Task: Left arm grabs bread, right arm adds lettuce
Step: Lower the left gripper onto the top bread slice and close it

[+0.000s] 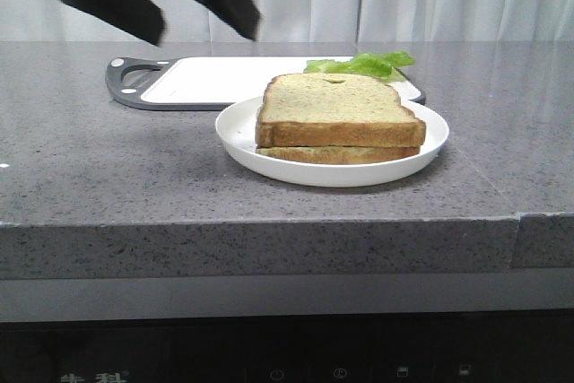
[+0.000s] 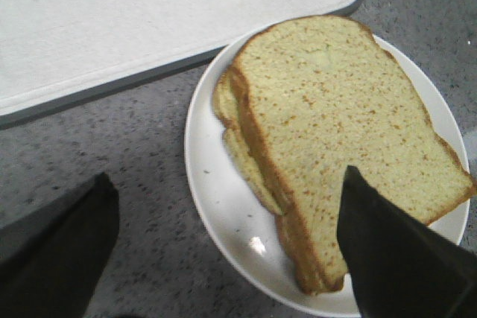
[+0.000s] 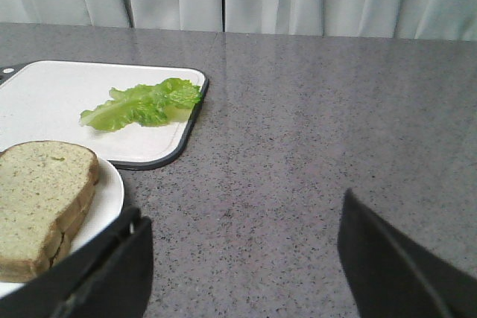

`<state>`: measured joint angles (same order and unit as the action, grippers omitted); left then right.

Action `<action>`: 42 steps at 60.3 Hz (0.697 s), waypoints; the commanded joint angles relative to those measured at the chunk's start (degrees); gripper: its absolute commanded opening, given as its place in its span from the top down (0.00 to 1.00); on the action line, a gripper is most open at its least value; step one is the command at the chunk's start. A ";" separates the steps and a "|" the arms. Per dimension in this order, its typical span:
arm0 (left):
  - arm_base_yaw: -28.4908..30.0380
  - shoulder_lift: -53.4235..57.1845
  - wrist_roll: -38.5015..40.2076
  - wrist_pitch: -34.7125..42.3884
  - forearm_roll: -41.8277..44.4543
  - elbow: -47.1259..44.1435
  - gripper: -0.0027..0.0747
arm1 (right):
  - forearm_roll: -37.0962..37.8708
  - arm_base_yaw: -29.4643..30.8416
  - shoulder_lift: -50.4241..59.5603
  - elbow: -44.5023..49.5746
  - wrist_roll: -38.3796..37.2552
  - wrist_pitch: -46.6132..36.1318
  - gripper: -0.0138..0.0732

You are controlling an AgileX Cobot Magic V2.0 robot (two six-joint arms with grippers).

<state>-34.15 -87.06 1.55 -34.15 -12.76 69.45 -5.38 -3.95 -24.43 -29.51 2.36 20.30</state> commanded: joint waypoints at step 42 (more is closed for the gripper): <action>-5.77 -11.17 0.62 -2.16 -2.81 11.53 0.42 | 0.02 0.36 -0.59 -2.10 0.33 -5.22 0.22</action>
<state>-39.69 -100.77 1.63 -36.82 -15.13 79.06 -5.38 -3.95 -24.43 -29.51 2.36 20.20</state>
